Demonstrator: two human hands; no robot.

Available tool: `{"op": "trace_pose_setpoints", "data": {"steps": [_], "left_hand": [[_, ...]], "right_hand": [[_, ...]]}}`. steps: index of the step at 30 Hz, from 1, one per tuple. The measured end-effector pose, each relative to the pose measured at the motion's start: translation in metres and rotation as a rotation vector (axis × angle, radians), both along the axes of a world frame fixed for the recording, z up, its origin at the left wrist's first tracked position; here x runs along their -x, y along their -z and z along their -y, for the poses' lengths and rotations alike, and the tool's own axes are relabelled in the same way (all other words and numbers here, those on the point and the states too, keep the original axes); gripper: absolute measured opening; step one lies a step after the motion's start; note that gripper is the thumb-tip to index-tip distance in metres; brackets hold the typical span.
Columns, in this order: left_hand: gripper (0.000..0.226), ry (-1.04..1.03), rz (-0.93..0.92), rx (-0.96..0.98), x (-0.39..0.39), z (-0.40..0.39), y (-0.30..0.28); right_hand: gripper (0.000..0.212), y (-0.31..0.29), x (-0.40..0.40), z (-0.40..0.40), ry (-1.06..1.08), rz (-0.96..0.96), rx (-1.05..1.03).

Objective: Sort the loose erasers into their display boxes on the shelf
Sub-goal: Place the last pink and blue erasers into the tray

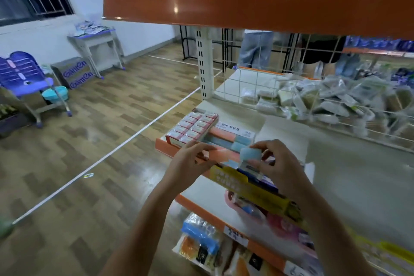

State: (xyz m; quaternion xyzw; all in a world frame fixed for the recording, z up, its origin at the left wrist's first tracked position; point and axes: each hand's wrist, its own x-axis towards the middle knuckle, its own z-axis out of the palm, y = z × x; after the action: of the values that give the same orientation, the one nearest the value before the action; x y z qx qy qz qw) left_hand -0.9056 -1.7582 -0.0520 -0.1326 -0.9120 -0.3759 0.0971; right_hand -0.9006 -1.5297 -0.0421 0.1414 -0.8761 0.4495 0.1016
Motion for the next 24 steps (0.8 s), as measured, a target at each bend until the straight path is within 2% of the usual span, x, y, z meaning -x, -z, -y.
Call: {"op": "trace_pose_setpoints", "data": {"steps": [9, 15, 24], "left_hand": [[0.033, 0.075, -0.036, 0.281, 0.083, 0.029, 0.004], [0.030, 0.235, -0.050, 0.432, 0.121, 0.032, 0.006], [0.036, 0.442, -0.059, 0.577, 0.154, 0.041, 0.011]], "right_hand": [[0.027, -0.001, 0.064, 0.038, 0.027, 0.007, -0.261], [0.027, 0.002, 0.083, 0.057, 0.076, 0.124, -0.461], [0.026, 0.010, 0.091, 0.091, 0.264, 0.196, -0.558]]}}
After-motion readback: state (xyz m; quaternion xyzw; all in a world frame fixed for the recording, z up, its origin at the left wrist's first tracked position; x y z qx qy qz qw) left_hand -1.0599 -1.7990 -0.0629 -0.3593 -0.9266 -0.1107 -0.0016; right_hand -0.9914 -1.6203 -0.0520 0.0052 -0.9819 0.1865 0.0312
